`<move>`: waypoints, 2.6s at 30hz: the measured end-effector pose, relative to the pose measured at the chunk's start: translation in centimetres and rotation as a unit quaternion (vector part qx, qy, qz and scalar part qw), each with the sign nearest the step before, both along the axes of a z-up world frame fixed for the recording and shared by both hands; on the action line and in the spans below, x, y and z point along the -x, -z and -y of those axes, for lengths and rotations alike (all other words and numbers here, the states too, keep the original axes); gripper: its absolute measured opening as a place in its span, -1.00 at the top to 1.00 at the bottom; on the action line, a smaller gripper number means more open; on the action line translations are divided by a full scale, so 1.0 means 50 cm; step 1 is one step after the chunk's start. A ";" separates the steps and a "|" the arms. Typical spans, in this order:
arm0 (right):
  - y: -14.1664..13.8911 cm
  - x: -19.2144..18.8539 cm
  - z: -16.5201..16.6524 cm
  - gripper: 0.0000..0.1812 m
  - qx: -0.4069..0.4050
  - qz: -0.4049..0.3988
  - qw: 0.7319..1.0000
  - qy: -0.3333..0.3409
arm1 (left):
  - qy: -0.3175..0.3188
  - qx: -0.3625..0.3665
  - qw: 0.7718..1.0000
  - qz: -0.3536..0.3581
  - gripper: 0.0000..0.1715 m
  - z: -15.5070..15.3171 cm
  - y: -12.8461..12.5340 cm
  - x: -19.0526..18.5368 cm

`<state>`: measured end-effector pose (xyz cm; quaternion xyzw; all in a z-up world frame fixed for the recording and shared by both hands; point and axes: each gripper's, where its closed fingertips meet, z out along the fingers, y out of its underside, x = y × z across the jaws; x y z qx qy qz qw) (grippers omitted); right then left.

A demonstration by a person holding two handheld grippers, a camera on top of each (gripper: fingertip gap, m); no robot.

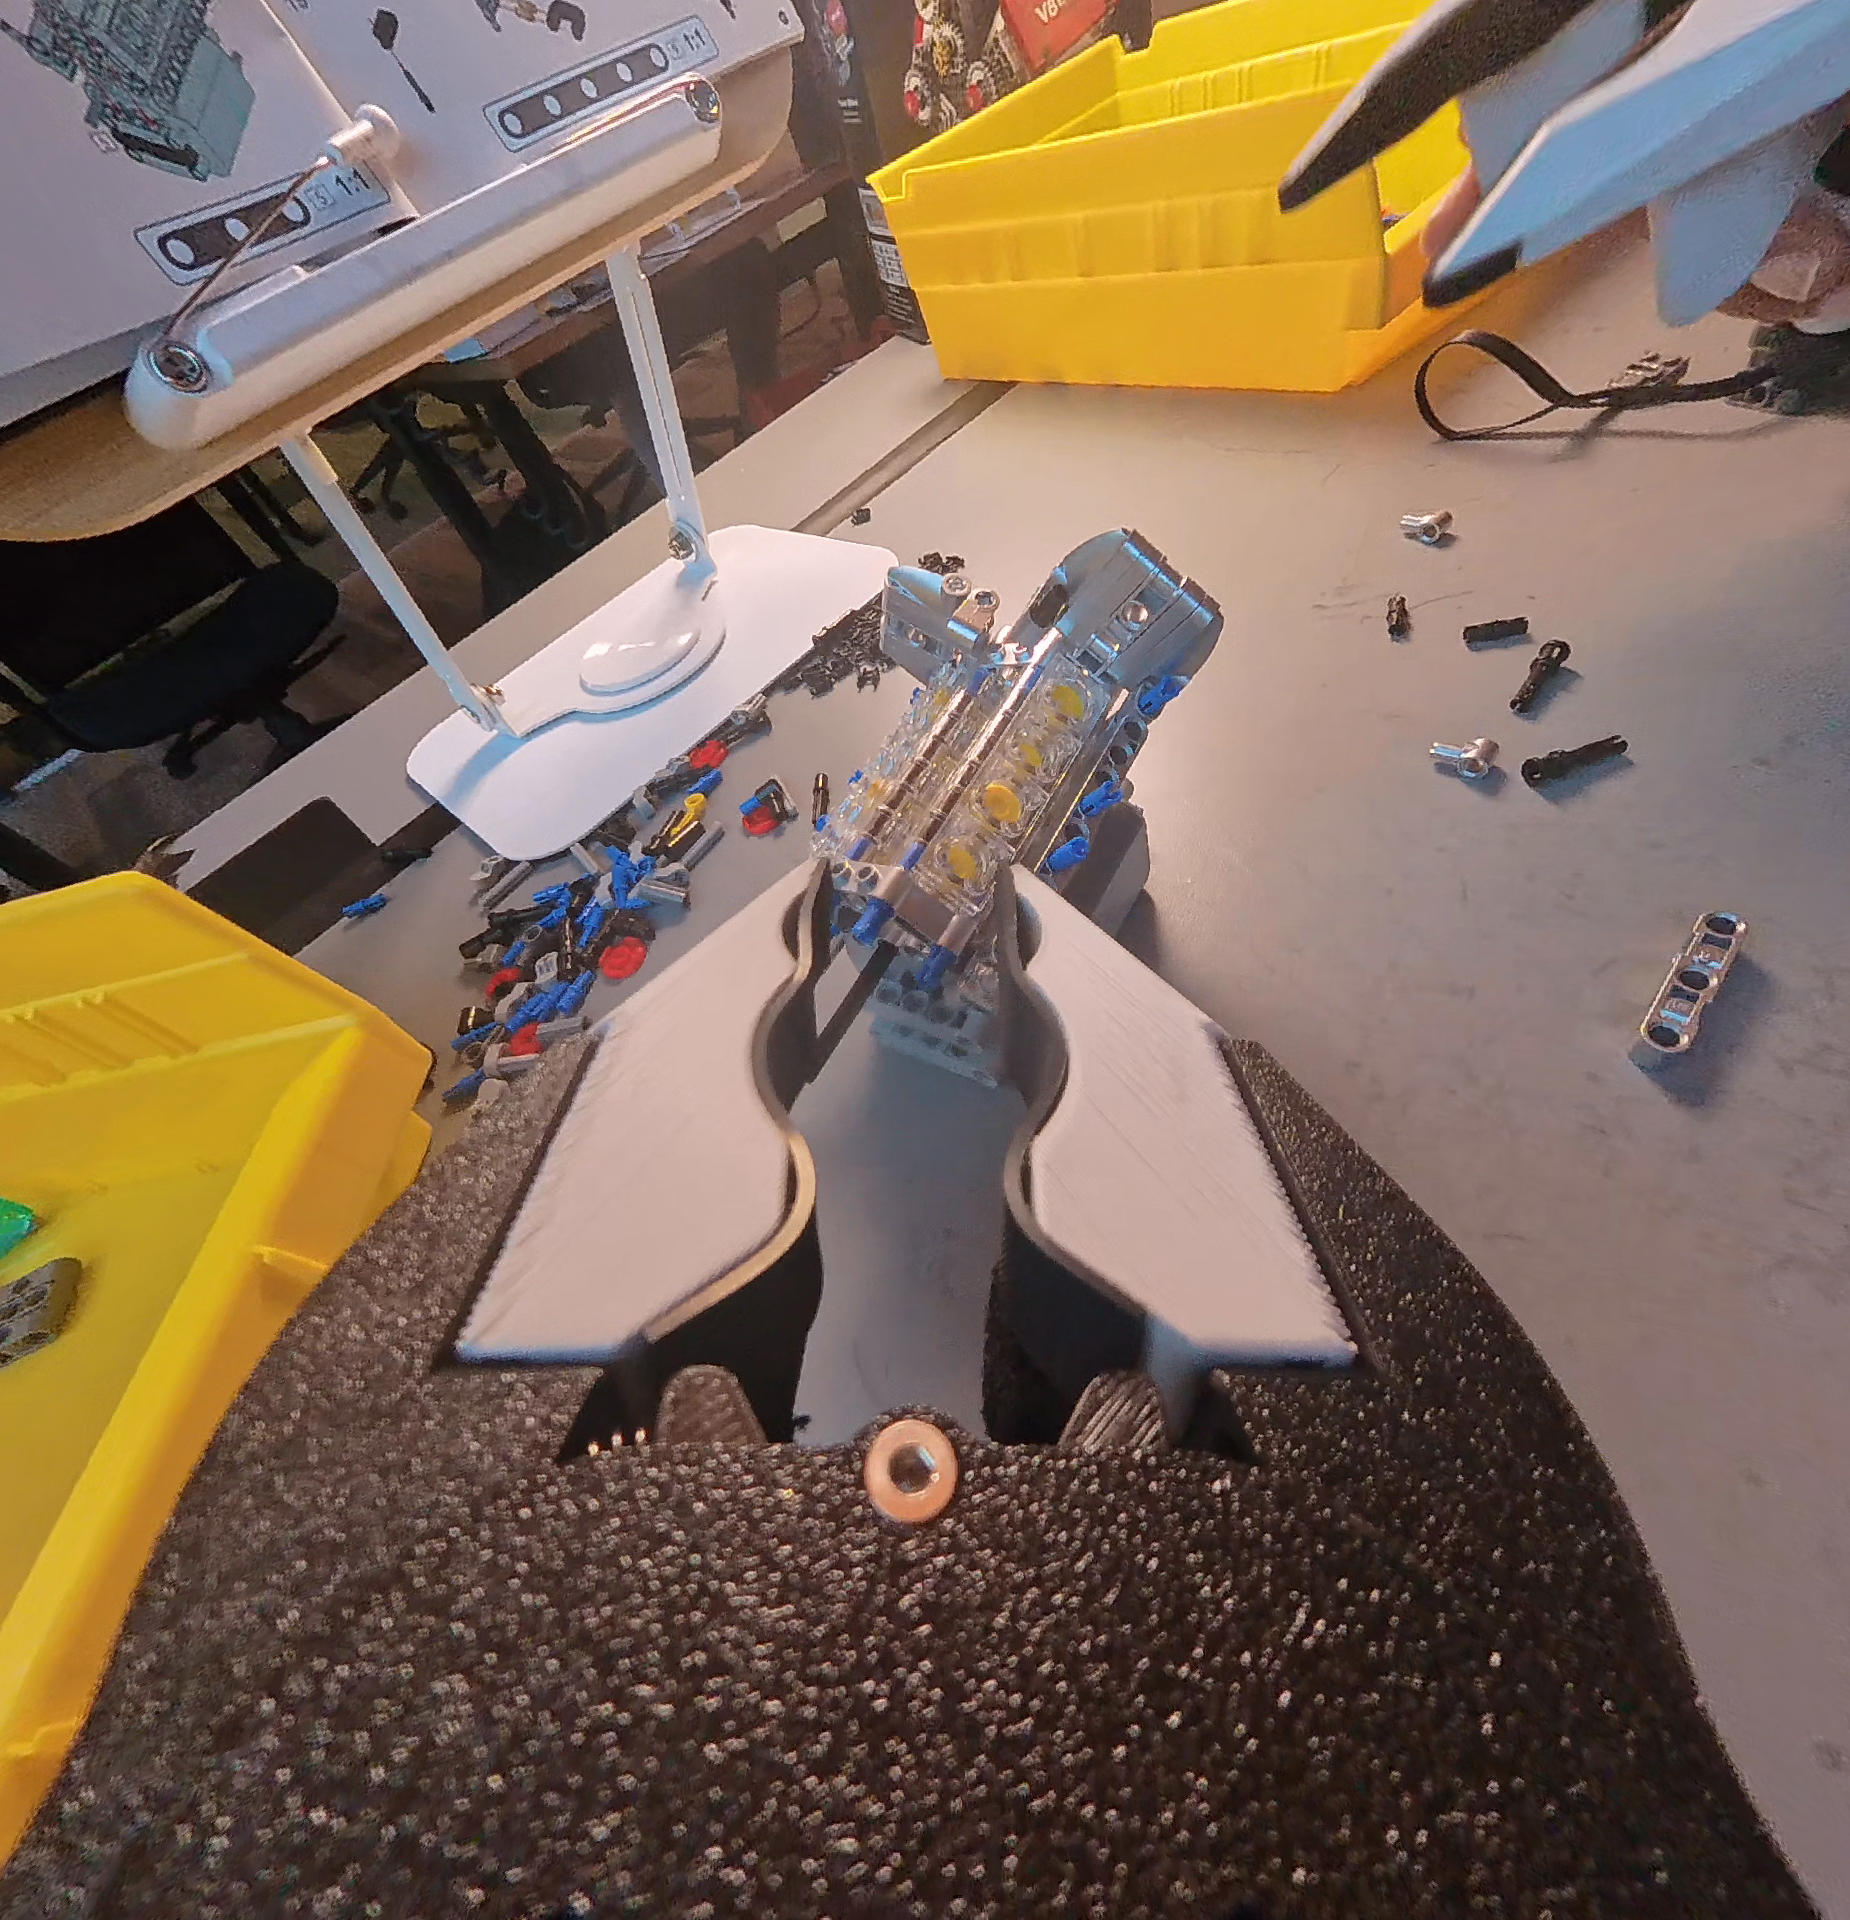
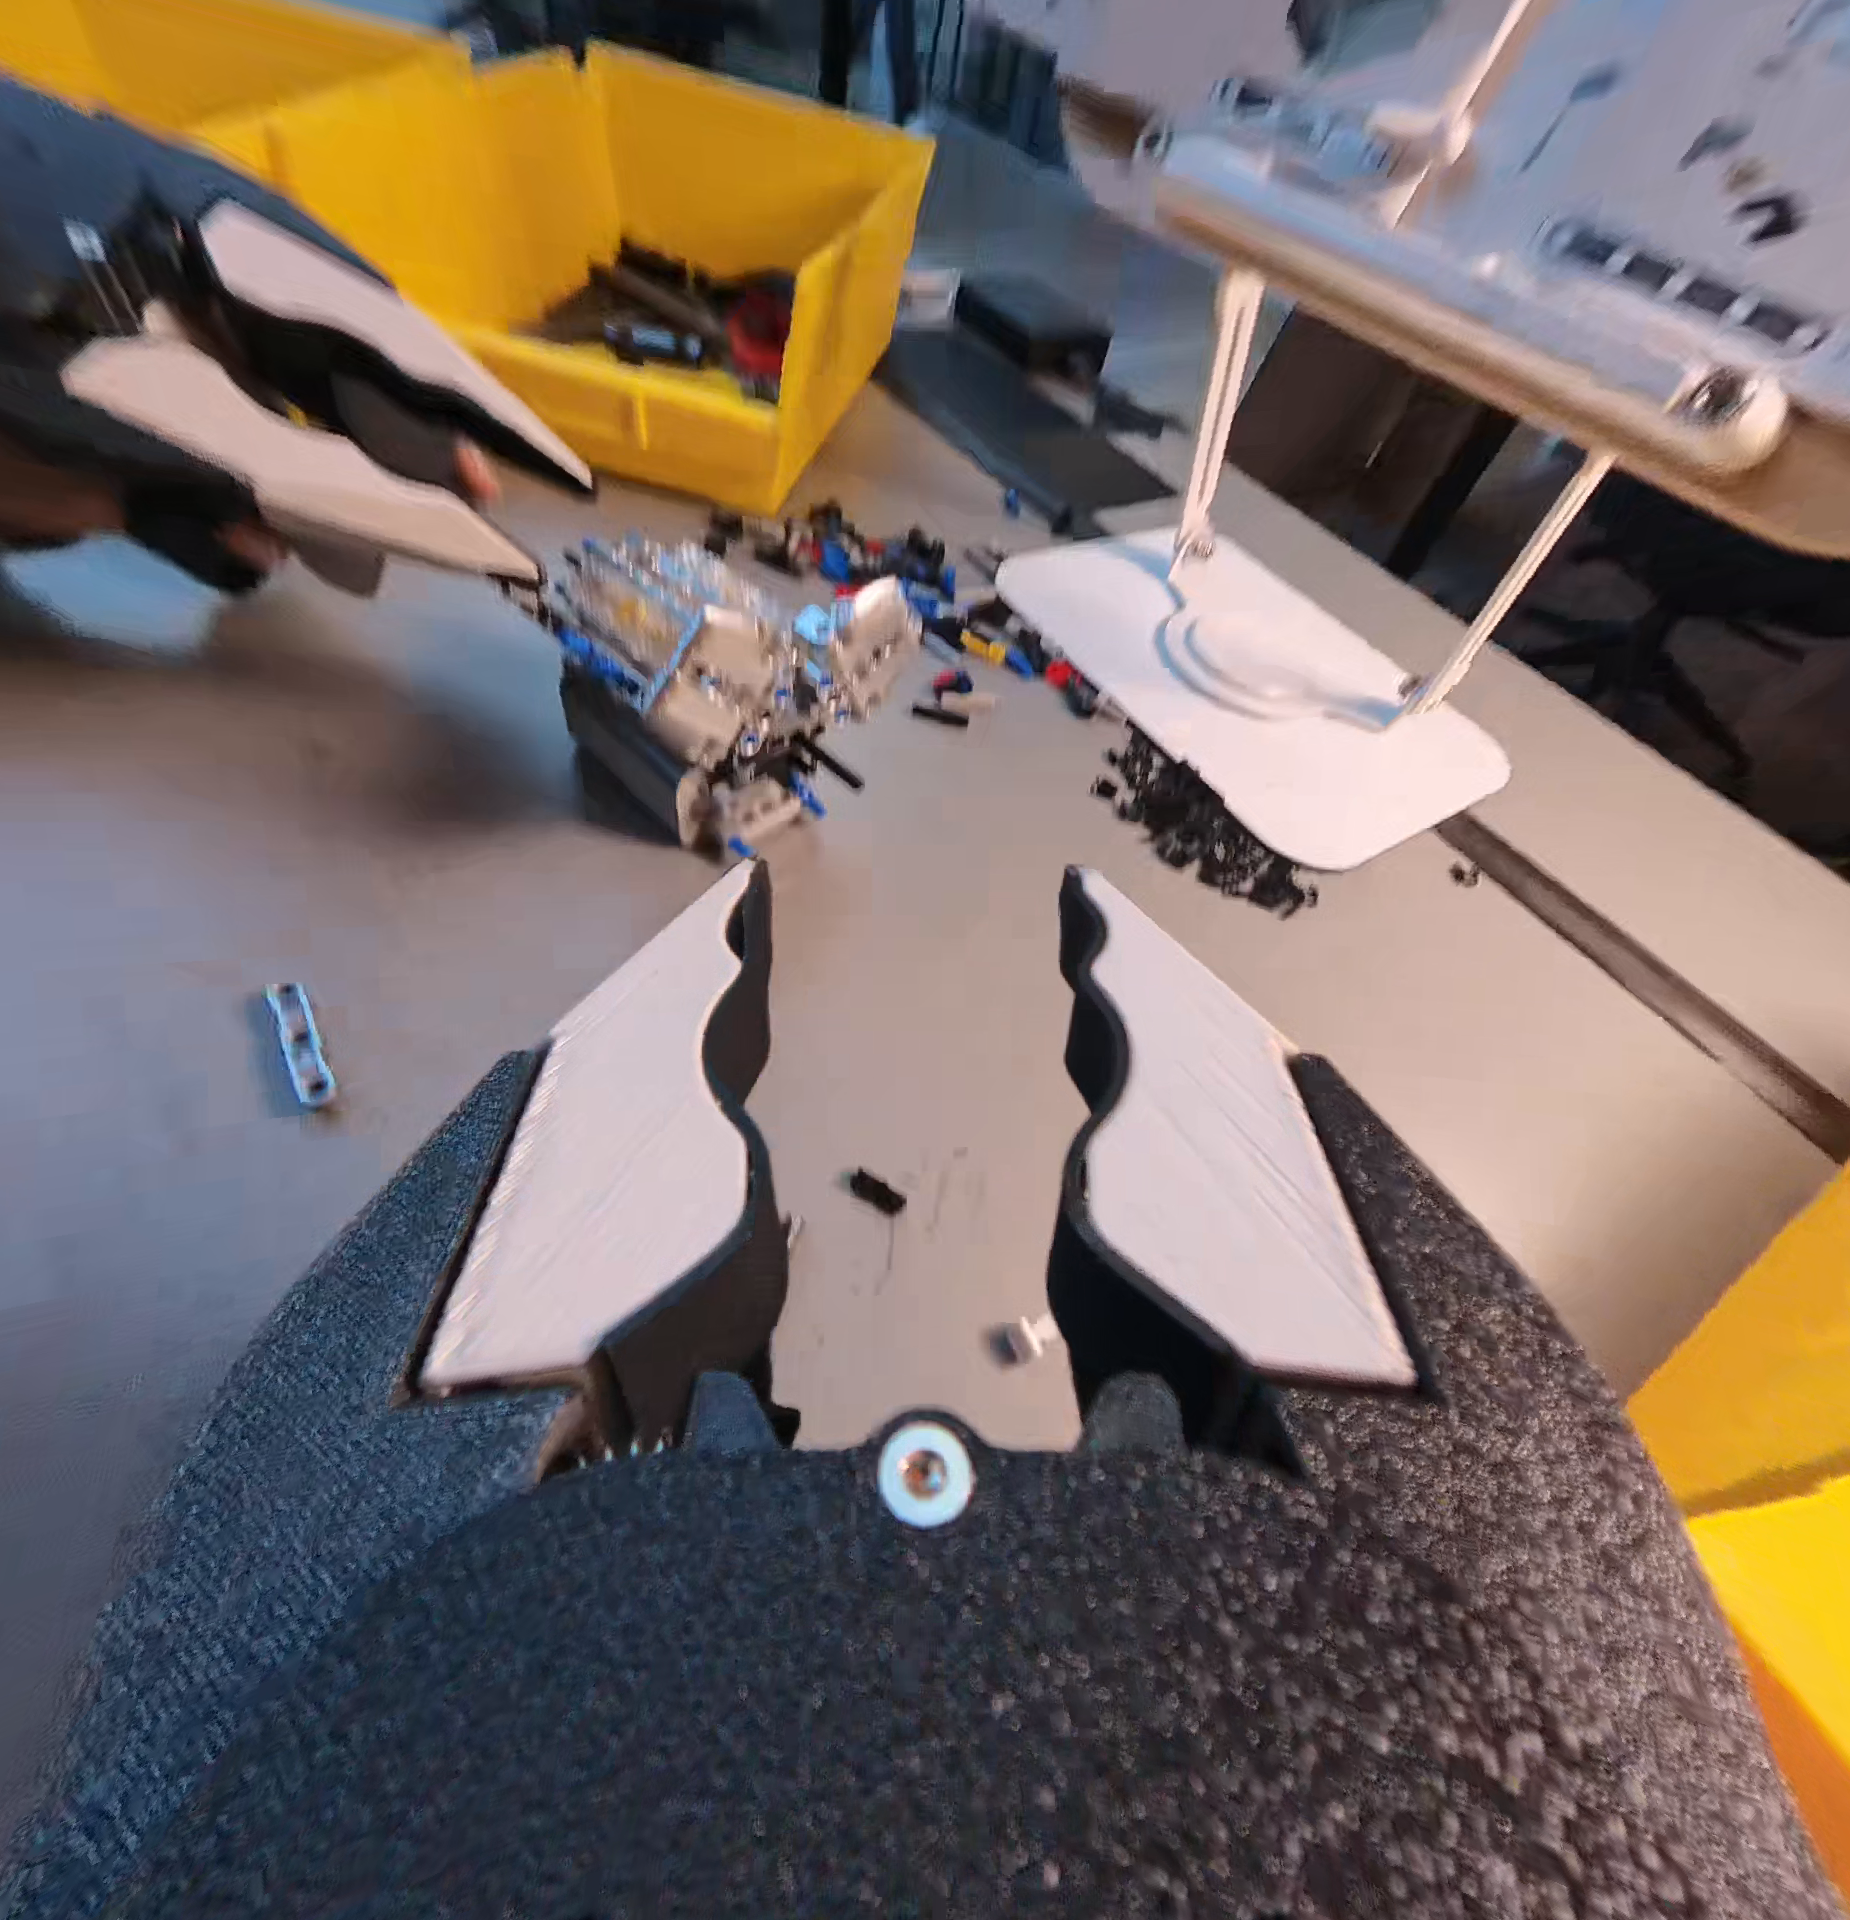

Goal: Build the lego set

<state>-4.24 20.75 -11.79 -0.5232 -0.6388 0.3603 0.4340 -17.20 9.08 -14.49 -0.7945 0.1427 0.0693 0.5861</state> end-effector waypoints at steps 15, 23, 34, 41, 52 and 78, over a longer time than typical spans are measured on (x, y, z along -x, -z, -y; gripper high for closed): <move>0.167 -0.032 0.104 0.76 -0.009 0.193 0.972 -0.135 | 0.084 -0.016 0.994 -0.067 0.71 0.009 0.001 -0.098; 0.188 -0.022 0.124 0.77 -0.014 0.212 0.967 -0.141 | 0.124 0.006 0.988 -0.090 0.70 0.015 0.029 -0.137; 0.192 -0.020 0.131 0.89 -0.015 0.215 0.965 -0.147 | 0.288 0.111 0.951 -0.016 0.67 0.082 0.075 -0.256; 0.172 -0.018 0.135 0.89 -0.006 0.191 0.970 -0.152 | 0.272 0.199 0.940 -0.050 0.83 0.088 0.136 -0.252; 0.135 -0.013 0.140 0.89 0.004 0.143 0.977 -0.156 | 0.226 0.209 0.949 -0.065 1.00 0.079 0.141 -0.178; 0.141 -0.053 0.306 0.88 0.073 0.178 0.932 -0.307 | 0.346 0.078 0.932 -0.074 0.93 0.104 0.072 -0.317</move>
